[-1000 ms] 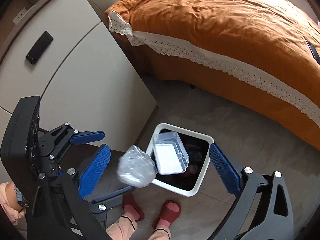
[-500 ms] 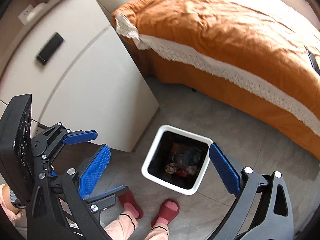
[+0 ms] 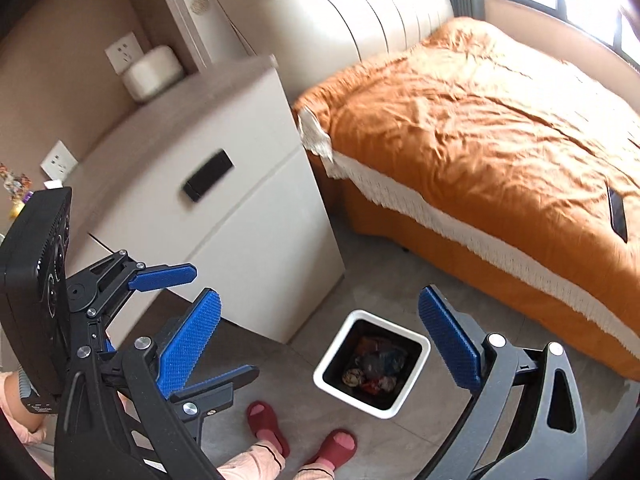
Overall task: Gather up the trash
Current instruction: 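Move both tools back to the desk toward the yellow cup and pink paper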
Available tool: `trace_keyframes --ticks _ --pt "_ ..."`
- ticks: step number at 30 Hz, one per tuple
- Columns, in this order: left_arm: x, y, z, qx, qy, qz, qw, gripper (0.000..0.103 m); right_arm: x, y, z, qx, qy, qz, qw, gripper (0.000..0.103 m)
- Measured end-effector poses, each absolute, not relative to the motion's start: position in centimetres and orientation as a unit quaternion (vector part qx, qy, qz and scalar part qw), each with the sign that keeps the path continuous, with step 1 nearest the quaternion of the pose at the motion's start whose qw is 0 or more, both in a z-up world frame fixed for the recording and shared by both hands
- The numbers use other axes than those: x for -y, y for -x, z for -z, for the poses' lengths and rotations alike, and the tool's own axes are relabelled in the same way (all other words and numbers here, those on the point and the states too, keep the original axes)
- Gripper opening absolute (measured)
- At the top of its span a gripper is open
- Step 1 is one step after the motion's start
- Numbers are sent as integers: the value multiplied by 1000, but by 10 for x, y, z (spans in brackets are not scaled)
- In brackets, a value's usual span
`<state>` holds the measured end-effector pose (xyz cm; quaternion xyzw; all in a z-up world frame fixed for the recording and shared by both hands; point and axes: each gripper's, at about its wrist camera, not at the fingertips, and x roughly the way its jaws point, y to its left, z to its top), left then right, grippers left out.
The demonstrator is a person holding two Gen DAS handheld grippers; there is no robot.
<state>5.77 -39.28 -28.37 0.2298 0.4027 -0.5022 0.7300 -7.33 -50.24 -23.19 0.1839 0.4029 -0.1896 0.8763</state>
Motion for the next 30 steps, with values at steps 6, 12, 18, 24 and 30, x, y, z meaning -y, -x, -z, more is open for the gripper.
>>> trace_keyframes --ticks 6,12,18,24,30 --pt "367 -62 237 -388 -205 470 766 98 486 72 190 -376 -165 172 895 99" --pt "346 -63 201 -381 -180 444 791 98 466 68 160 -354 -134 152 913 99" --pt "329 -64 175 -375 -167 422 809 98 455 63 134 -327 -126 128 928 99" --pt "312 -72 151 -369 -152 382 834 98 443 51 114 -305 -112 92 941 99" --pt "281 -84 125 -351 -127 343 862 98 422 25 97 -295 -94 52 950 99"
